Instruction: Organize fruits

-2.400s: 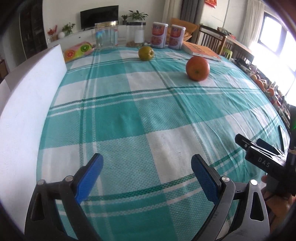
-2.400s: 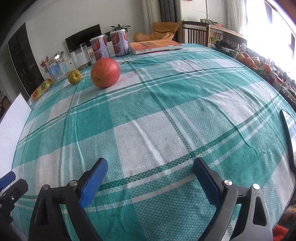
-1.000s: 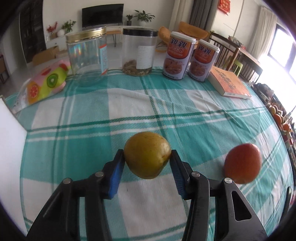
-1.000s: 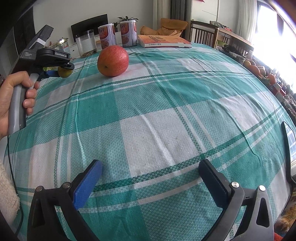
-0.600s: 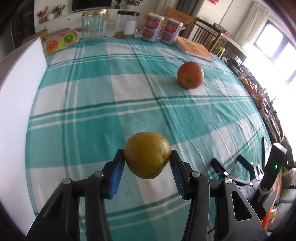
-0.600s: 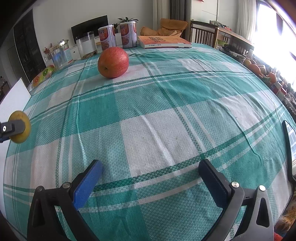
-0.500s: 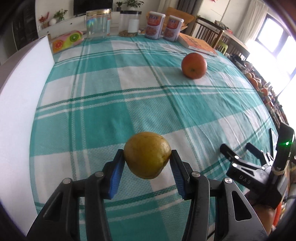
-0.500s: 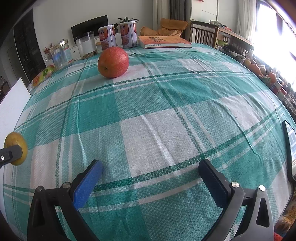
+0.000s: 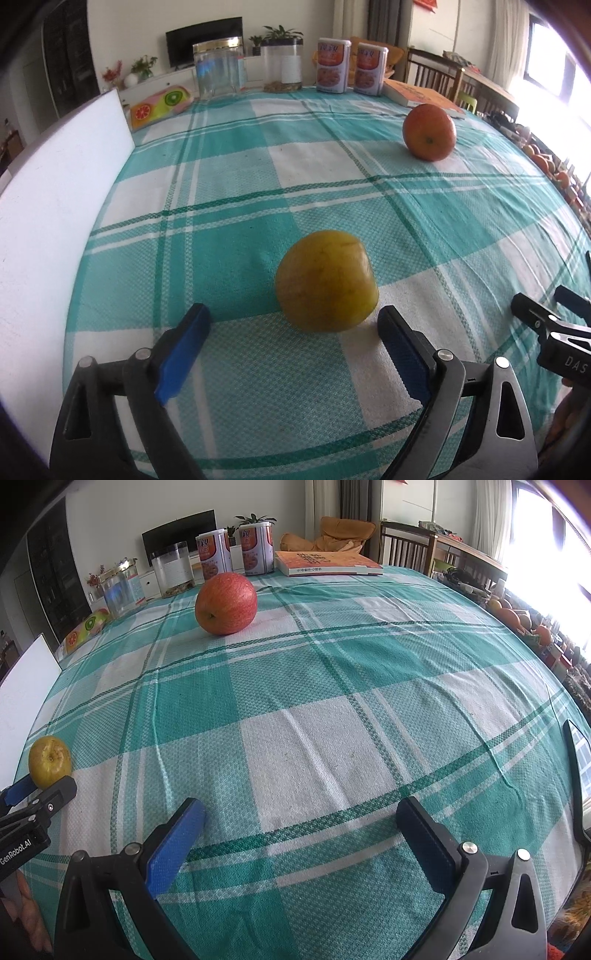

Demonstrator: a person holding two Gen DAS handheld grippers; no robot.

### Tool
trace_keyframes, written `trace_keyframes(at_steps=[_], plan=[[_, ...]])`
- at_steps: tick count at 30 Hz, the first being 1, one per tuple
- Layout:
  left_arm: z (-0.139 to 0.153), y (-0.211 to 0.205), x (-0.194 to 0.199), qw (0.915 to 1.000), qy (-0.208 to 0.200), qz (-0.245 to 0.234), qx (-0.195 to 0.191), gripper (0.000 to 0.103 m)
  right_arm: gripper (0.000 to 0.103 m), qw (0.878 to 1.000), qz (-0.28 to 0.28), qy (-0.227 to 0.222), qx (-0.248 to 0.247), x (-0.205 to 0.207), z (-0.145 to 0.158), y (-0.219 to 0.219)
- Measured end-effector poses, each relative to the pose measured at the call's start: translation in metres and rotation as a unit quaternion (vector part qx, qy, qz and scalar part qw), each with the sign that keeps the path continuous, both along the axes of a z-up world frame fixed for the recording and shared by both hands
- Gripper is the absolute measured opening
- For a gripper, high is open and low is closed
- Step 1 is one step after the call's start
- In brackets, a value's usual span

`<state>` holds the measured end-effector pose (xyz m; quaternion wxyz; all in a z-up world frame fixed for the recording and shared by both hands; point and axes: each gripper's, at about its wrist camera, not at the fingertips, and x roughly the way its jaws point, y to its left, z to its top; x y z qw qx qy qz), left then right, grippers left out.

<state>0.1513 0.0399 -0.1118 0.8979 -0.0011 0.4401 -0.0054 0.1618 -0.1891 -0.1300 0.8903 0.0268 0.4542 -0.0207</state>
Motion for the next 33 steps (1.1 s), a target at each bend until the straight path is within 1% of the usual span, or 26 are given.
trace_keyframes(at_steps=[12,33], plan=[[-0.0012,-0.0004,0.0003,1.0000,0.003,-0.002,0.001,0.098,0.103,1.000,0.000,0.000,-0.001,0.0000,-0.0003,-0.0002],[-0.0026,-0.0024,0.0010,1.0000,0.006,-0.004,0.003,0.101,0.103,1.000,0.000,0.001,-0.002,0.0003,-0.0008,0.0004]])
